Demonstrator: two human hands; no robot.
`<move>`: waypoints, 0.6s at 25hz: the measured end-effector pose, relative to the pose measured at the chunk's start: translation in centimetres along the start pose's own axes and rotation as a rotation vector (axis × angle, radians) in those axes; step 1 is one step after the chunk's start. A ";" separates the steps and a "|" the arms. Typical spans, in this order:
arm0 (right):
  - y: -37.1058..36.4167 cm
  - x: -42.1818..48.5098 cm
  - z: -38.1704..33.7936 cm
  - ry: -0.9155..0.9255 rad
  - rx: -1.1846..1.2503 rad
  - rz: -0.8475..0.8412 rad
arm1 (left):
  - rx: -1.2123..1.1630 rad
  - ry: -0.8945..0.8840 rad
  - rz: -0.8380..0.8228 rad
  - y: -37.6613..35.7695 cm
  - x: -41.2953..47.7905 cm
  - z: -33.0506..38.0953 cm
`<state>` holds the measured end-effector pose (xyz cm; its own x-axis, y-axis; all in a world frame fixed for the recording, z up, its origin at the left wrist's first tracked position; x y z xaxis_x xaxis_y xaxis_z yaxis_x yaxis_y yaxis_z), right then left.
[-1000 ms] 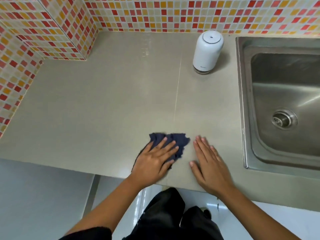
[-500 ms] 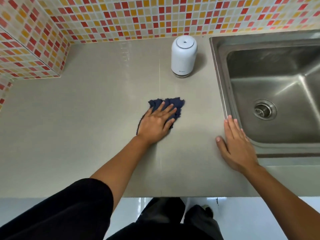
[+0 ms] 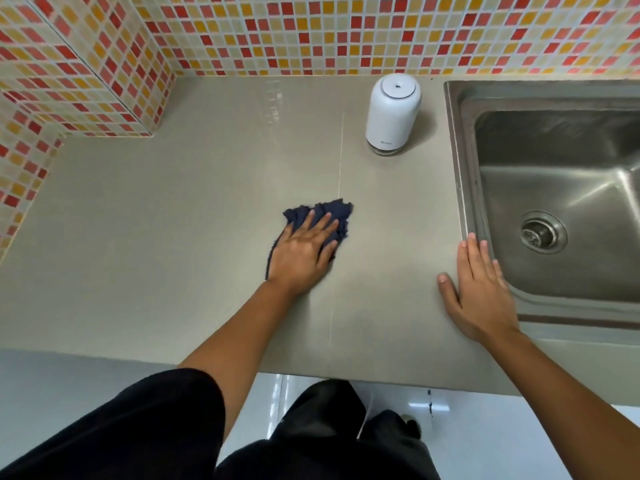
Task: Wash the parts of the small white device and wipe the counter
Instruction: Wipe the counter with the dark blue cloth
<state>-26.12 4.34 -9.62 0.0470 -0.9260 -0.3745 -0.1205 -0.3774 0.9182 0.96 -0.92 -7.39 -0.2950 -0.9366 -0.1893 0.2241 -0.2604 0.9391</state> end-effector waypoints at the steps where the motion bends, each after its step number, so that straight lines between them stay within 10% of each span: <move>1: -0.1 0.0 0.0 -0.006 -0.002 -0.002 | 0.012 -0.028 -0.006 -1.1 0.0 2.6; 7: -0.1 -0.1 0.0 0.005 0.027 0.002 | 0.103 -0.296 -0.014 -5.2 -14.0 7.1; 15: -0.2 -0.2 -0.1 0.032 0.025 -0.005 | -0.119 0.526 0.186 -0.3 -22.1 -16.2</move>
<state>-26.06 4.63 -9.66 0.0792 -0.9238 -0.3746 -0.1449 -0.3825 0.9125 22.50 16.08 -8.13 0.2550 -0.9519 -0.1696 0.3402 -0.0758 0.9373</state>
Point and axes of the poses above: each hand's wrist, its own x-axis towards the middle knuckle, its own y-axis out of the back of the hand, z = x × y, the point moved 10 cm from there along x, towards the middle knuckle, and after that the axes turned 13 degrees about -z, right-handed, at the moved point
